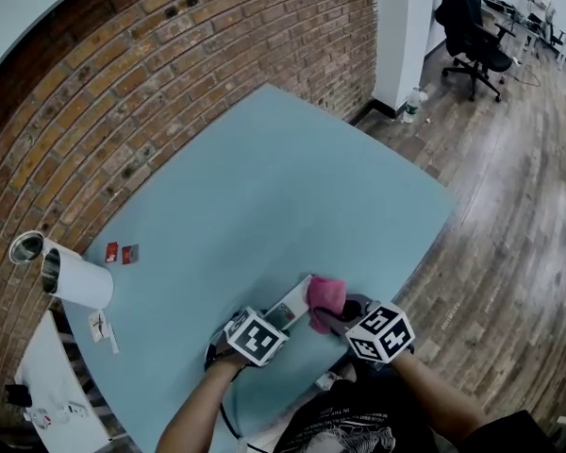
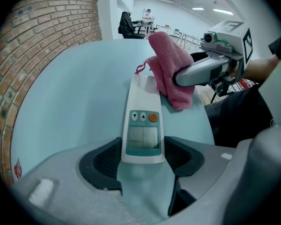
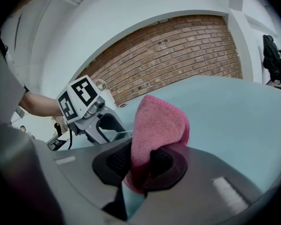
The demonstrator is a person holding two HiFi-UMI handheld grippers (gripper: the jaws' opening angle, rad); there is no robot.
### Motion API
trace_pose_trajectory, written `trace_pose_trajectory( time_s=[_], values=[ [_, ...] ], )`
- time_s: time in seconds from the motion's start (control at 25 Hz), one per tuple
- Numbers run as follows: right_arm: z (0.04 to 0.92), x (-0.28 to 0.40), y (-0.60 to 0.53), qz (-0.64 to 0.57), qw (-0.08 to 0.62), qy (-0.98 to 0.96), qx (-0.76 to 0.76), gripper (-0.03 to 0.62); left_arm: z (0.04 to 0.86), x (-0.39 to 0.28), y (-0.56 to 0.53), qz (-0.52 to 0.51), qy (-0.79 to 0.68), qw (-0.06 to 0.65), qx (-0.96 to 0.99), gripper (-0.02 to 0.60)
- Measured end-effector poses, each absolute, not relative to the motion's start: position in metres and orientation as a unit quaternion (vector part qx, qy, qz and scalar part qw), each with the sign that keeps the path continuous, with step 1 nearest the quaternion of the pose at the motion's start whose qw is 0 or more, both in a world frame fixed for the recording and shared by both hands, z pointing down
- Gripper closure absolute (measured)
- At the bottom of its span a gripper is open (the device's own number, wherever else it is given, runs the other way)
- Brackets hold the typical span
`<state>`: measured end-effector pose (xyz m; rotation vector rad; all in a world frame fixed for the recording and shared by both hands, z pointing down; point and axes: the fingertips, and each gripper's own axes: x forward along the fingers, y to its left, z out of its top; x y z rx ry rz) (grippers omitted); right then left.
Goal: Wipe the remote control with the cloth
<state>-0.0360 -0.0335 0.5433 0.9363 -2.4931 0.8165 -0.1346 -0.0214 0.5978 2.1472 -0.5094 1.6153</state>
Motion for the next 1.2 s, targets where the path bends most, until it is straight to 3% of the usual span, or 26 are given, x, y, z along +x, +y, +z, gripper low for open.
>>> trace_pose_trajectory(
  time_s=[0.92, 1.2],
  values=[
    [0.542, -0.100, 0.006, 0.272, 0.196, -0.908, 0.249, 0.528, 0.596, -0.131, -0.023, 0.584, -0.184, 0.201, 0.765, 0.288],
    [0.529, -0.084, -0.008, 0.266, 0.195, -0.912, 0.243, 0.526, 0.597, -0.131, -0.019, 0.584, -0.181, 0.204, 0.765, 0.288]
  ],
)
